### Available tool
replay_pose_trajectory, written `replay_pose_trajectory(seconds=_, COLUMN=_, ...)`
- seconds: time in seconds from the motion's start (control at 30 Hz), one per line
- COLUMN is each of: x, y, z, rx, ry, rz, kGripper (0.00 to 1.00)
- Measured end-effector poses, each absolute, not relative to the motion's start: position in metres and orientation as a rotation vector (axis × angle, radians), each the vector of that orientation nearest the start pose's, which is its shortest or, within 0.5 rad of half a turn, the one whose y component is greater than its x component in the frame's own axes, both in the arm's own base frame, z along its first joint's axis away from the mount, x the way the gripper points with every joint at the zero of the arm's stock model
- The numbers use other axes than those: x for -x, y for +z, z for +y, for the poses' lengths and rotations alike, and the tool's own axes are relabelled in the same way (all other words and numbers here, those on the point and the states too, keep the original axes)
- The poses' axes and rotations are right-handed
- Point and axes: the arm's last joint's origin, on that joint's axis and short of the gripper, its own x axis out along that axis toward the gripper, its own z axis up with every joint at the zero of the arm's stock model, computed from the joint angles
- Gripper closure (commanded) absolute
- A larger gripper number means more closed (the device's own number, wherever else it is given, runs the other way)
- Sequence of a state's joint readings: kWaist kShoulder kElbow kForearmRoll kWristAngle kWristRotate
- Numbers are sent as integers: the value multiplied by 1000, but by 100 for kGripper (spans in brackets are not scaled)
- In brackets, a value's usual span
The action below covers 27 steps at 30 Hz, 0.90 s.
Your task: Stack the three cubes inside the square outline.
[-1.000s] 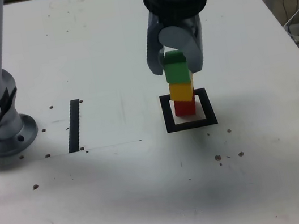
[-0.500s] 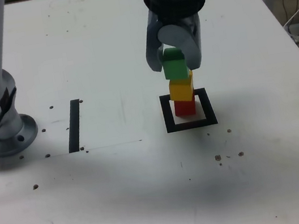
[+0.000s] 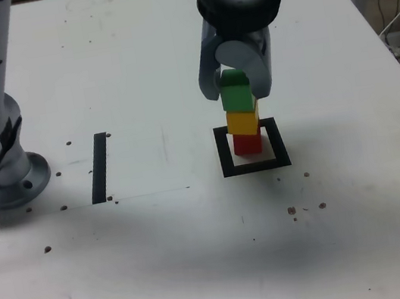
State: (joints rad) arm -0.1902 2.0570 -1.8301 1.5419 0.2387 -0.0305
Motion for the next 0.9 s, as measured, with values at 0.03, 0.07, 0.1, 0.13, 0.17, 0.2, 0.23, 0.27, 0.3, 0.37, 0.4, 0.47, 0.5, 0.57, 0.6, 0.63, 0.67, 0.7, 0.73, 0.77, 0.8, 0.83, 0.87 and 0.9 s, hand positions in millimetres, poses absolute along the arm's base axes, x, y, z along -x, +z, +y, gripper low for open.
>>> replay_pose_trajectory(seconds=0.03, x=-362, y=303, z=-58, rx=-354, ry=61, rz=1727, kGripper=75)
replay_pose_trajectory(seconds=0.07, x=-362, y=302, z=-58, rx=-354, ry=61, rz=1728, kGripper=74)
replay_pose_trajectory(seconds=0.1, x=-362, y=302, z=-58, rx=-354, ry=62, rz=1729, kGripper=71)
replay_pose_trajectory(seconds=0.13, x=-362, y=301, z=-57, rx=-354, ry=62, rz=1732, kGripper=65)
replay_pose_trajectory(seconds=0.17, x=-362, y=300, z=-57, rx=-353, ry=63, rz=1735, kGripper=58)
replay_pose_trajectory(seconds=0.2, x=-362, y=299, z=-57, rx=-352, ry=64, rz=1737, kGripper=48)
replay_pose_trajectory(seconds=0.23, x=-363, y=299, z=-56, rx=-352, ry=64, rz=1739, kGripper=37)
replay_pose_trajectory(seconds=0.27, x=-363, y=298, z=-56, rx=-350, ry=64, rz=1740, kGripper=27)
replay_pose_trajectory(seconds=0.3, x=-362, y=297, z=-55, rx=-347, ry=63, rz=1743, kGripper=17)
replay_pose_trajectory(seconds=0.37, x=-362, y=296, z=-54, rx=-344, ry=63, rz=1749, kGripper=5)
replay_pose_trajectory(seconds=0.4, x=-362, y=295, z=-53, rx=-344, ry=63, rz=1751, kGripper=2)
replay_pose_trajectory(seconds=0.47, x=-362, y=293, z=-53, rx=-344, ry=62, rz=1756, kGripper=1)
replay_pose_trajectory(seconds=0.5, x=-362, y=293, z=-53, rx=-345, ry=62, rz=1756, kGripper=1)
replay_pose_trajectory(seconds=0.57, x=-362, y=292, z=-53, rx=-344, ry=61, rz=1756, kGripper=1)
replay_pose_trajectory(seconds=0.6, x=-362, y=292, z=-53, rx=-344, ry=61, rz=1756, kGripper=1)
replay_pose_trajectory(seconds=0.63, x=-362, y=292, z=-53, rx=-344, ry=61, rz=1756, kGripper=1)
replay_pose_trajectory(seconds=0.67, x=-362, y=292, z=-53, rx=-344, ry=61, rz=1756, kGripper=1)
replay_pose_trajectory(seconds=0.7, x=-362, y=292, z=-53, rx=-344, ry=61, rz=1756, kGripper=1)
replay_pose_trajectory(seconds=0.73, x=-362, y=292, z=-53, rx=-343, ry=61, rz=1756, kGripper=1)
replay_pose_trajectory(seconds=0.77, x=-362, y=292, z=-53, rx=-343, ry=61, rz=1756, kGripper=1)
replay_pose_trajectory(seconds=0.8, x=-362, y=292, z=-53, rx=-343, ry=61, rz=1756, kGripper=1)
replay_pose_trajectory(seconds=0.83, x=-361, y=293, z=-53, rx=-344, ry=62, rz=1754, kGripper=1)
replay_pose_trajectory(seconds=0.87, x=-360, y=294, z=-53, rx=-345, ry=63, rz=1750, kGripper=1)
replay_pose_trajectory(seconds=0.9, x=-358, y=297, z=-52, rx=-346, ry=65, rz=1744, kGripper=1)
